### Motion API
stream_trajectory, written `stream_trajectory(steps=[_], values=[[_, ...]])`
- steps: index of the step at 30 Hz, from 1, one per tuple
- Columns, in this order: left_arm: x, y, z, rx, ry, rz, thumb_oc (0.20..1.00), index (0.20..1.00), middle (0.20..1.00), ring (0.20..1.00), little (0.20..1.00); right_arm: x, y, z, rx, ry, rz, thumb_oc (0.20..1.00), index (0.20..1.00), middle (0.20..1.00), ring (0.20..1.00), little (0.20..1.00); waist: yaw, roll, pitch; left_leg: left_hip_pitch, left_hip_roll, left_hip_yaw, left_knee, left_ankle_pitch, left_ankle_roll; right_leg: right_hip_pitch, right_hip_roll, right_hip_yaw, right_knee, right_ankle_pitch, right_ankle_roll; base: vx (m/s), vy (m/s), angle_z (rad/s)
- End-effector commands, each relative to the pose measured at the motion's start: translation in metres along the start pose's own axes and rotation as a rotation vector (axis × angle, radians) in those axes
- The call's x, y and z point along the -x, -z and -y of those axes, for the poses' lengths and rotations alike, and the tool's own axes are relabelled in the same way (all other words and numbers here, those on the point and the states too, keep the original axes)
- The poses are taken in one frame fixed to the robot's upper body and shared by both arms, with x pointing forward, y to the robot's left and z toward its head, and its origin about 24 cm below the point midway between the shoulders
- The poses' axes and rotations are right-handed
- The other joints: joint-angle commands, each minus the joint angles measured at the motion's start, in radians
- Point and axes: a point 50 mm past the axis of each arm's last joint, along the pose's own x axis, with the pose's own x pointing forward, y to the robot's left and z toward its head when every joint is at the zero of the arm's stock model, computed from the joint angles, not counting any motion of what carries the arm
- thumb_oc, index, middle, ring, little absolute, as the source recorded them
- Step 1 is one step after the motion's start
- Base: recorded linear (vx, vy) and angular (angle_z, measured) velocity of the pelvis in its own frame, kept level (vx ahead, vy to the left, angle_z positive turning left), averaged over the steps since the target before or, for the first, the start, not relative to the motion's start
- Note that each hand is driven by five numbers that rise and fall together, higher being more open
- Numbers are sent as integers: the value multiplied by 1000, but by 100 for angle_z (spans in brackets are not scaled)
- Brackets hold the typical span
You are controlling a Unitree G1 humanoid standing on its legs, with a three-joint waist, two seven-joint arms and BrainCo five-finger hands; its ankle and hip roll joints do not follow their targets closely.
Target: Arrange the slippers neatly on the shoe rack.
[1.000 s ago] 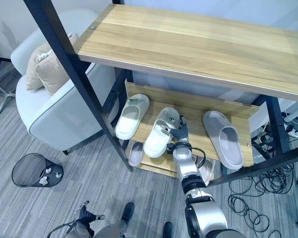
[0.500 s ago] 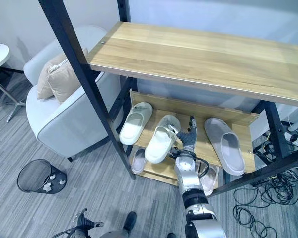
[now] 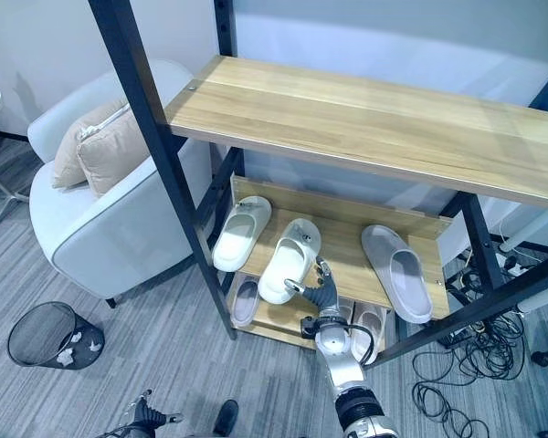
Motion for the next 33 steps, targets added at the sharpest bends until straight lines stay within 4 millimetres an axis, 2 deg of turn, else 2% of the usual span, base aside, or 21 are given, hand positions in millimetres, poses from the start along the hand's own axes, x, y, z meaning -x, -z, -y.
stream_trajectory(steps=[1, 7, 14, 29, 33], values=[[33, 1, 63, -4, 176, -45, 1000, 1000, 1000, 1000, 1000, -11, -30, 12, 9, 48, 138, 1000, 1000, 1000, 1000, 1000, 24, 15, 26, 40, 29, -19, 4, -17, 16, 32, -43, -25, 7, 5, 27, 0, 0, 0], [35, 9, 63, -26, 175, -62, 1000, 1000, 1000, 1000, 1000, -12, -29, 3, -3, 20, 122, 1000, 1000, 1000, 1000, 1000, 32, 12, 24, 39, 27, -21, 4, -16, 16, 34, -47, -29, 7, 5, 29, 0, 0, 0], [35, 11, 63, -36, 178, -53, 1000, 1000, 1000, 1000, 1000, -26, -44, 0, -48, 30, 152, 1000, 1000, 1000, 1000, 1000, 49, 9, 19, 29, 19, -26, 4, -11, 17, 30, -54, -42, 7, 6, 36, 0, 0, 0], [37, 20, 62, -59, 181, -59, 1000, 1000, 1000, 1000, 1000, -43, -54, 11, -107, 163, 148, 1000, 1000, 1000, 1000, 1000, 78, -3, 15, 1, 5, -51, 4, 1, 14, 23, -62, -71, 7, 4, 45, 6, 7, 4], [39, 24, 63, -67, 182, -55, 1000, 1000, 1000, 1000, 1000, -45, -55, 13, -183, 205, 157, 1000, 1000, 1000, 1000, 1000, 88, -4, 8, 2, -1, -58, 4, 2, 14, 30, -66, -80, 7, 0, 46, 28, 16, 8]])
